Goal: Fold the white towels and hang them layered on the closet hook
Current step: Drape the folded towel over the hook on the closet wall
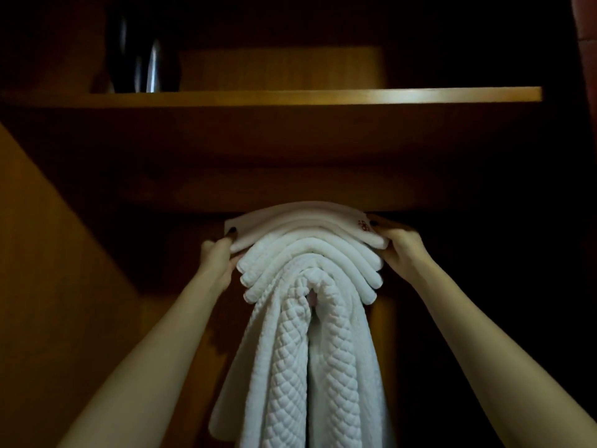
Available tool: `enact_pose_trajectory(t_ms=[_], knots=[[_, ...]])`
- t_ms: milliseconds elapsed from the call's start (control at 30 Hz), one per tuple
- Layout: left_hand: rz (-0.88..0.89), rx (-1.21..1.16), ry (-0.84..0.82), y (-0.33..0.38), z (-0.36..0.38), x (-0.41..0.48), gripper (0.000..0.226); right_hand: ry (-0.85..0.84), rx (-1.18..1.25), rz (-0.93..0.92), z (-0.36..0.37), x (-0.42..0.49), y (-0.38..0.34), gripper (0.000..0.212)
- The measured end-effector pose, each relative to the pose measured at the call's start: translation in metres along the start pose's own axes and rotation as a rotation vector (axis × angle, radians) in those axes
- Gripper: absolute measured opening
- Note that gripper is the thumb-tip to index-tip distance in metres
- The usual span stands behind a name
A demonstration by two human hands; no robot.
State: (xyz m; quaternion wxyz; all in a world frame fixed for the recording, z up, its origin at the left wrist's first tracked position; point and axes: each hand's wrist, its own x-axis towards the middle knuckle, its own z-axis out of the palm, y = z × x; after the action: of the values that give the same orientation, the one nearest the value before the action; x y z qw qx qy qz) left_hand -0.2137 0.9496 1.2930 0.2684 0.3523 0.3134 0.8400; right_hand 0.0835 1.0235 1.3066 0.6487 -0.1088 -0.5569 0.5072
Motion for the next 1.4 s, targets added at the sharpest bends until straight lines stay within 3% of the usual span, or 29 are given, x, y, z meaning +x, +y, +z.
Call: enact_pose_trajectory(t_ms=[133,333,467,600,800,933,1100,1233,1300,1333,1400], knots=[[-0.024,-0.015,0.016,-0.004,-0.006,-0.012,0.025,0.010,-0.015,0.085,-0.008,-0.012,0.012,0.013],[-0.147,-0.057,-0.033,-0.003,-0.010,-0.017,0.014,-0.021,0.030,0.242,-0.021,-0.018,0.012,0.015],[-0.115,0.007,-0.032,0.008,-0.005,-0.002,0.019,0.074,0.011,0.202,-0.019,-0.011,0.008,0.015],[-0.083,-0.042,-0.061,0.021,0.000,0.012,0.024,0.017,0.081,0.151,-0.018,0.003,-0.002,0.019],[-0.194,-0.140,-0.048,0.026,0.009,0.018,0.017,0.042,0.181,0.166,-0.011,0.017,-0.009,0.023],[-0.287,-0.032,-0.031,0.012,0.000,0.011,0.021,0.065,0.216,0.244,-0.010,0.011,-0.001,0.024],[-0.271,-0.006,-0.016,0.016,0.002,0.010,0.024,0.096,0.065,0.206,-0.010,0.006,0.019,0.021],[-0.267,0.155,-0.031,0.020,-0.007,-0.001,0.020,0.198,-0.303,0.086,-0.020,-0.007,0.015,0.012],[-0.297,0.290,-0.031,0.021,-0.012,-0.006,0.018,0.235,-0.509,-0.031,-0.023,-0.016,0.012,0.026],[-0.239,0.431,-0.011,0.021,-0.013,-0.007,0.024,0.267,-0.611,-0.125,-0.022,-0.021,0.009,0.035],[0.078,0.817,0.069,0.023,-0.011,-0.004,0.040,0.313,-0.743,-0.345,-0.013,-0.026,0.002,0.040]])
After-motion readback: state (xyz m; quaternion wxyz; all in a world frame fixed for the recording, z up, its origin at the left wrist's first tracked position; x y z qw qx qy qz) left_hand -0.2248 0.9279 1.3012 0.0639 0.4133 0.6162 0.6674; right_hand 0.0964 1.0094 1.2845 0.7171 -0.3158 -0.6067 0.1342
